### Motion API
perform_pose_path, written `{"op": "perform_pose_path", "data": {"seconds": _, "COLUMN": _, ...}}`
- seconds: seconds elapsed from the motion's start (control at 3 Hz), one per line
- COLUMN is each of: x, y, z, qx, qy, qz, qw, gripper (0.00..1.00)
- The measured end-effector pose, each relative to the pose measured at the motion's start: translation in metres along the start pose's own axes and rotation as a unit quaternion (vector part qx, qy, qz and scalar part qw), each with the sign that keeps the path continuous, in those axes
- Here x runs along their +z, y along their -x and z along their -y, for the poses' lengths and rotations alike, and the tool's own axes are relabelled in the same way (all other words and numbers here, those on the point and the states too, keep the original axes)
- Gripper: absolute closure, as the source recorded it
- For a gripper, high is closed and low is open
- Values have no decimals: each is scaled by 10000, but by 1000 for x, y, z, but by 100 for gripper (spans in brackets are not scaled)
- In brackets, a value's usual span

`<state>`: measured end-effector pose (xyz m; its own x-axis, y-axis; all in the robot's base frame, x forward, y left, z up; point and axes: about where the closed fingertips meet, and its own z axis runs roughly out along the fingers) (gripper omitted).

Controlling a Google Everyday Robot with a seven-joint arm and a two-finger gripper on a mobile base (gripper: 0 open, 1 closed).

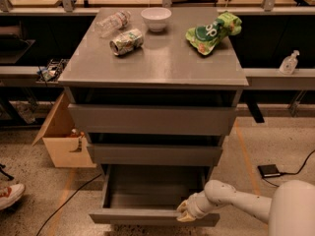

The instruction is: Open bottom drawer

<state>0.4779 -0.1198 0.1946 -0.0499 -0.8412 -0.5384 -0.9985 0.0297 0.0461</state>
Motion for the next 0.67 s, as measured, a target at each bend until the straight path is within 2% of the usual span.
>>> {"op": "perform_pose_path", "data": {"seconds": 0.67, "x": 5, "y": -5, "z": -7, "qx": 23, "qy": 79, "qz": 12, "qw": 10000, "gripper": 100}}
